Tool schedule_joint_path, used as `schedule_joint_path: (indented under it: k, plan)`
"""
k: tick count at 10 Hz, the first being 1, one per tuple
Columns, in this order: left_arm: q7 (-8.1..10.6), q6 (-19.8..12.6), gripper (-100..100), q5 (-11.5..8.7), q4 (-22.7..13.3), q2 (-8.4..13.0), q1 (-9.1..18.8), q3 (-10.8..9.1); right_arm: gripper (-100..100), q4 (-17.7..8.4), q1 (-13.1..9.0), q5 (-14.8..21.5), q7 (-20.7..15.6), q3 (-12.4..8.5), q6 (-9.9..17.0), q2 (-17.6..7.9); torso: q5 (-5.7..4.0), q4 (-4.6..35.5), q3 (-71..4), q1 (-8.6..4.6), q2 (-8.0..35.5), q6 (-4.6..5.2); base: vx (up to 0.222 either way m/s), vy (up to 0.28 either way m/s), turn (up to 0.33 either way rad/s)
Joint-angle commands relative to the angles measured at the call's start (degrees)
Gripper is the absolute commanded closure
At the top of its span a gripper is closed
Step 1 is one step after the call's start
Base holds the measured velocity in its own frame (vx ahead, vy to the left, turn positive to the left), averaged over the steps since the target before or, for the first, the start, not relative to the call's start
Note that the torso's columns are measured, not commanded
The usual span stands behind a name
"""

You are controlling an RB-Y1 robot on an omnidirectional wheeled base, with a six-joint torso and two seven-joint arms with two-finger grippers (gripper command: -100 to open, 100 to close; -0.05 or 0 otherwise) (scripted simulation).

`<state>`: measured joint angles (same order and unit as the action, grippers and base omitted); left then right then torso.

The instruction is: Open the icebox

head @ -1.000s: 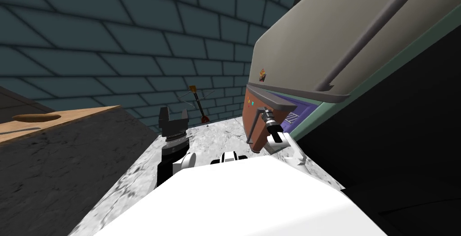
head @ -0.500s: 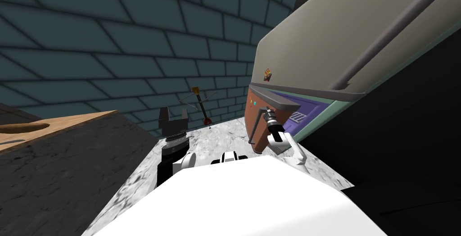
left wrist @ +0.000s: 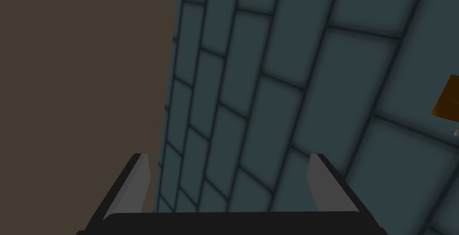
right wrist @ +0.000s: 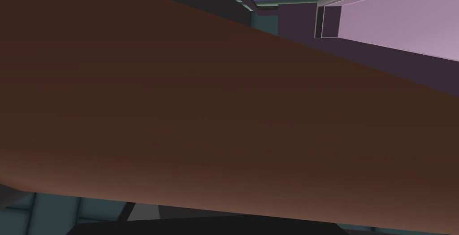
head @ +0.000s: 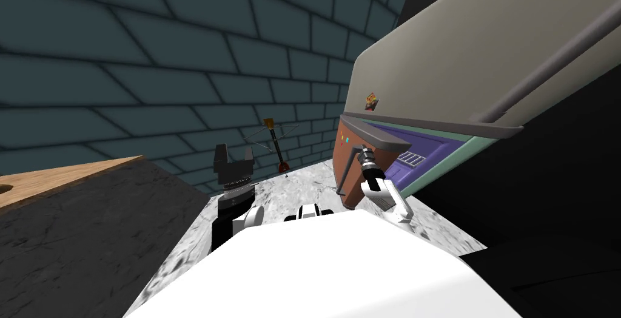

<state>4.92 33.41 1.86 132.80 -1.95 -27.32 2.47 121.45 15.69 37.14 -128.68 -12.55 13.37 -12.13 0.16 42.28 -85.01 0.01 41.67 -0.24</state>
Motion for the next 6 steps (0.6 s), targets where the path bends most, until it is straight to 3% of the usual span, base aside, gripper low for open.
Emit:
schedule_joint_path:
  k: [1, 6]
  plan:
    - [0.0, 0.0, 0, 0.0, 0.0, 0.0, 0.0, 0.0, 100, 0.0, -0.6, 1.1, 0.0, -1.6, 0.6, 1.1, -0.02, 0.0, 0.0, -0.17, 0.0, -0.06, 0.201, 0.36, -0.072]
    - [0.0, 0.0, 0, 0.0, 0.0, 0.0, 0.0, 0.0, 100, -0.2, -1.1, 3.2, -0.2, -4.3, 1.7, 3.7, -0.27, -0.1, 0.6, 0.07, 0.8, 0.32, 0.169, 0.35, -0.074]
